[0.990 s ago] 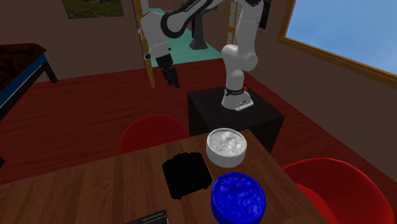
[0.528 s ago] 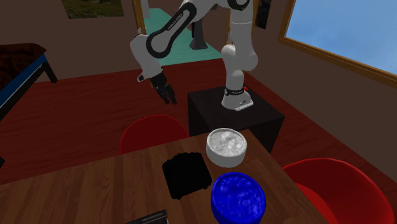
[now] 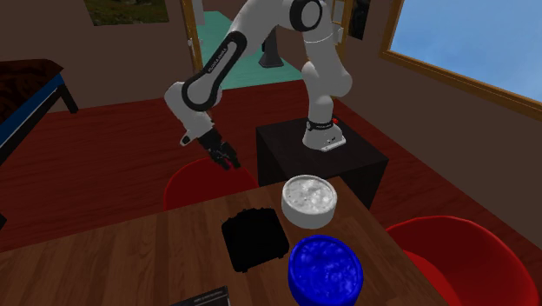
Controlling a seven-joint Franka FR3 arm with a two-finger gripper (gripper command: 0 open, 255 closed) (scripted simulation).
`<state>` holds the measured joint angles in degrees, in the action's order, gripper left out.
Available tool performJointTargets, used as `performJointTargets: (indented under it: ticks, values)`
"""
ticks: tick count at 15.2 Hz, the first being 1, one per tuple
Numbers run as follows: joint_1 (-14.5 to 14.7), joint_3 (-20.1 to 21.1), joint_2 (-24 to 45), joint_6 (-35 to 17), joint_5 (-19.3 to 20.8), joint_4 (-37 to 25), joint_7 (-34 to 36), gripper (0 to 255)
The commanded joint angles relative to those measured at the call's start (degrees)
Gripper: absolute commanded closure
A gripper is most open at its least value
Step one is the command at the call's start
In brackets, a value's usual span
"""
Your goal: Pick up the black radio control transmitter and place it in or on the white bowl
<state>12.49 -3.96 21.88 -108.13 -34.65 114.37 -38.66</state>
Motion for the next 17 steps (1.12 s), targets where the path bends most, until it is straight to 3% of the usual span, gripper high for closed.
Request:
performJointTargets:
  ticks: [1,9,17]
  values:
    - [0.13,1.47,4.49,1.24,-1.57,-4.03,-1.63,0]
    - [1.04,7.44,21.14,6.4,-4.97,-20.52,-5.92,0]
    - [2.87,8.76,22.43,2.08,-6.66,-17.81,-7.09,0]
